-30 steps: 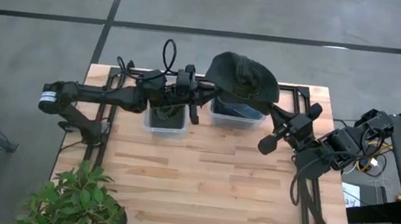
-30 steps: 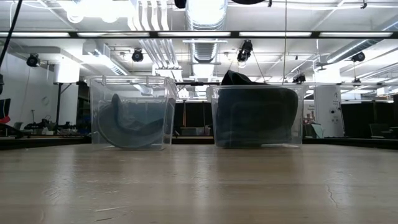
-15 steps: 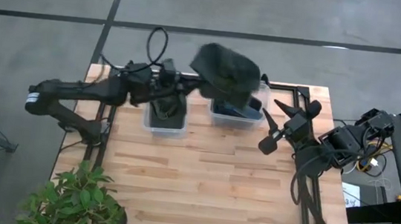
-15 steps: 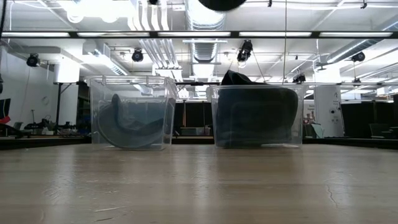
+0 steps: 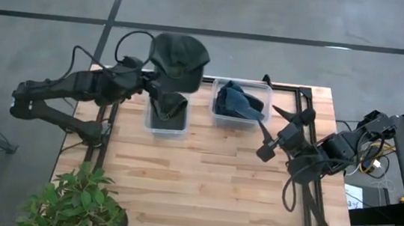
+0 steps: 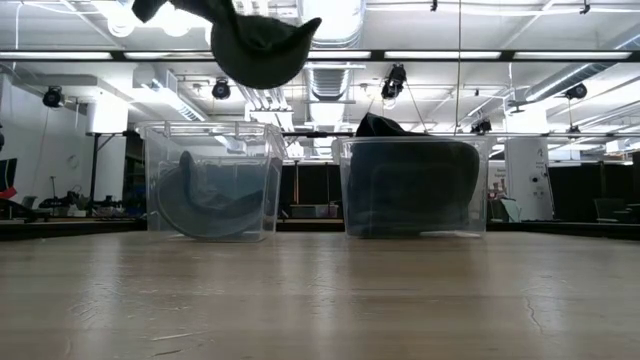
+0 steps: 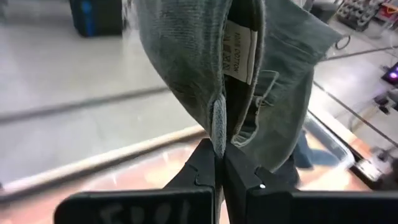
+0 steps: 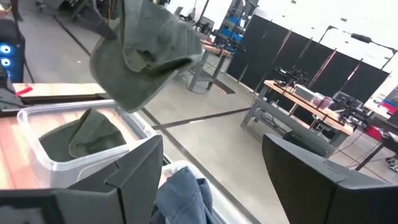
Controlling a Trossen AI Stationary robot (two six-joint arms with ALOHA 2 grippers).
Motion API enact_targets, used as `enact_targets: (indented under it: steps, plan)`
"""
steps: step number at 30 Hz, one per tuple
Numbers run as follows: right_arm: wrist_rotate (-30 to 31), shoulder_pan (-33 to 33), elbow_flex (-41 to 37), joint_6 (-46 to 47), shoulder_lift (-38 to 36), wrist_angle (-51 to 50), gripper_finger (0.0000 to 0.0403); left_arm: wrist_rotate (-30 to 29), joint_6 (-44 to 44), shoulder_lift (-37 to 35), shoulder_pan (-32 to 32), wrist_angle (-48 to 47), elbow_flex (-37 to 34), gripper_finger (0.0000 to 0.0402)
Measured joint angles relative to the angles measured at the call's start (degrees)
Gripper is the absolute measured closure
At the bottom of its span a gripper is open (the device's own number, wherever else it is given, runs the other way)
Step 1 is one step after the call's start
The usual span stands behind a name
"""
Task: Pick & Place hat
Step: Put the green cap into the left transparent bin
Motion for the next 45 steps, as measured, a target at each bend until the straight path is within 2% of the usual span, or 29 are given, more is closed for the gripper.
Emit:
enact_targets:
  steps: [5, 9, 13, 17, 22, 27, 34, 41, 45]
  plan:
    - [-0.7, 0.0, -1.4, 0.5, 0.0, 0.5, 0.0136, 5.4, -7.2, 1.4, 0.9, -4.8, -0.3, 0.0395]
    - [-2.8, 0.1, -2.8, 3.0, 0.0, 0.5, 0.0141, 6.9, -12.4, 4.1, 2.4, -10.9, -0.5, 0.0395]
    - [-3.5, 0.2, -3.6, 3.0, 0.0, 0.5, 0.0146, 7.8, -13.3, 7.4, 3.5, -15.4, -0.5, 0.0395]
    - [-3.6, 0.2, -3.7, 3.0, 0.0, 0.5, 0.0149, 12.9, -14.8, 9.9, 4.9, -16.2, -0.4, 0.0395]
    - [-3.5, 0.1, -3.7, 1.6, 0.0, 0.5, 0.0149, 16.0, -15.1, 11.8, 5.6, -19.8, -0.4, 0.0395]
    - [-3.5, 0.1, -3.7, 1.4, 0.0, 0.5, 0.0152, 16.4, -16.0, 12.3, 7.1, -25.7, -0.5, 0.0395]
    - [-3.5, 0.1, -3.7, 1.6, 0.0, 0.5, 0.0155, 24.3, -16.6, 12.5, 7.1, -25.2, -0.9, 0.038]
    - [-3.5, 0.1, -3.7, 1.6, 0.0, 0.5, 0.0152, 23.2, -15.7, 13.1, 7.1, -24.8, -3.3, 0.0371]
    - [-5.6, 0.1, -3.7, 1.7, 0.0, 0.6, 0.0148, 22.9, -13.1, 13.6, 7.1, -23.9, -4.2, 0.0347]
